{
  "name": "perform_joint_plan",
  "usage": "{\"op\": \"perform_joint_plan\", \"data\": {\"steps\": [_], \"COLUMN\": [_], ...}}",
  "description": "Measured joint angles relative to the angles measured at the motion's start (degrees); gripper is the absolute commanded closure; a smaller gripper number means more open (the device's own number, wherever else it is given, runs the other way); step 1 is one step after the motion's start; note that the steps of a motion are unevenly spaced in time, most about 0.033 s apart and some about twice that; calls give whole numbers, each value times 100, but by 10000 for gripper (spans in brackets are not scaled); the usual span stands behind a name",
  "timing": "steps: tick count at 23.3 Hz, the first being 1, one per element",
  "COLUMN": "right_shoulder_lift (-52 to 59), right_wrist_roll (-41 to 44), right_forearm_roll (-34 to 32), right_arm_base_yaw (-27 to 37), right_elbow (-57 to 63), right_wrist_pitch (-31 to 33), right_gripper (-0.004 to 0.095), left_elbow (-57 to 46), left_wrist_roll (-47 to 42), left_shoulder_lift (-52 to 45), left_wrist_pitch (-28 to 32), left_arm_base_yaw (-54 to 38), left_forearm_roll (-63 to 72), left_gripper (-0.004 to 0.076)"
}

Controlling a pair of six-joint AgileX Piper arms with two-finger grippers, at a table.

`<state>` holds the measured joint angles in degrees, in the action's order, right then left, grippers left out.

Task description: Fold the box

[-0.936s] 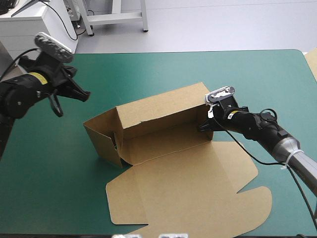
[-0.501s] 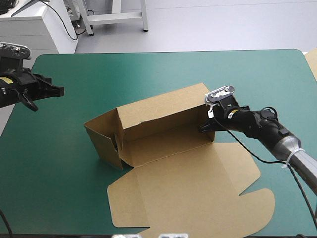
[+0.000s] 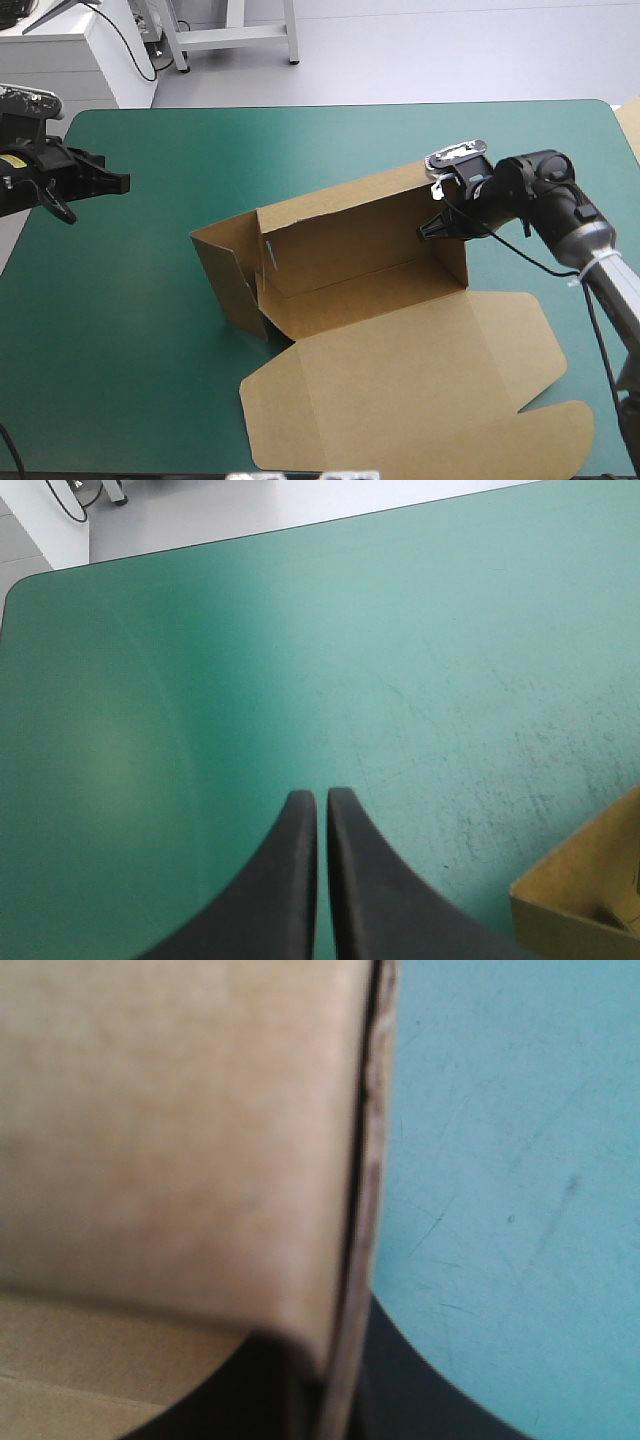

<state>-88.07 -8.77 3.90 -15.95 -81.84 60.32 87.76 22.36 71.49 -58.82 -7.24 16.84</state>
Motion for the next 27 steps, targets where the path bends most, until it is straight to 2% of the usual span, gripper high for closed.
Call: {"op": "perform_joint_plan", "data": {"steps": [4, 7, 8, 9, 10, 11, 14, 15, 18, 24, 27], "right_shoulder_lift": [-923, -1411, -1652, -1761, -1916, -2038, -2102, -2102, -2102, -2097, -2035], "right_wrist_roll": [-47, 67, 122, 140, 135, 0, -282, -344, -403, -469, -469], "right_forearm_roll": [128, 167, 182, 195, 286, 404, 640, 678, 660, 549, 456], "right_arm_base_yaw": [200, 234, 234, 234, 238, 252, 251, 251, 251, 251, 251], "right_elbow": [-810, -1323, -1469, -1522, -1561, -1566, -1588, -1658, -1931, -2840, -3150], "right_wrist_pitch": [547, 368, 107, -49, -350, -592, -687, -643, -403, 734, 992], "right_gripper": [927, 918, 897, 819, 680, 596, 218, 179, 167, 168, 168], "left_elbow": [0, 0, 0, 0, 0, 0, 0, 0, 0, 0, 0], "left_wrist_roll": [24, 37, 37, 37, 41, 50, 62, 62, 68, 68, 68], "left_shoulder_lift": [0, 0, 0, 0, 0, -7, -7, -7, -7, -7, -7], "left_wrist_pitch": [-2, -134, -208, -236, -270, -284, -313, -313, -313, -318, -318], "left_arm_base_yaw": [-2, -2, -2, -2, -2, -2, -2, -2, -2, -2, -2], "left_forearm_roll": [45, 59, 40, 34, 33, 33, 33, 33, 33, 33, 33], "left_gripper": [713, 713, 713, 713, 713, 713, 713, 713, 713, 714, 714]}}
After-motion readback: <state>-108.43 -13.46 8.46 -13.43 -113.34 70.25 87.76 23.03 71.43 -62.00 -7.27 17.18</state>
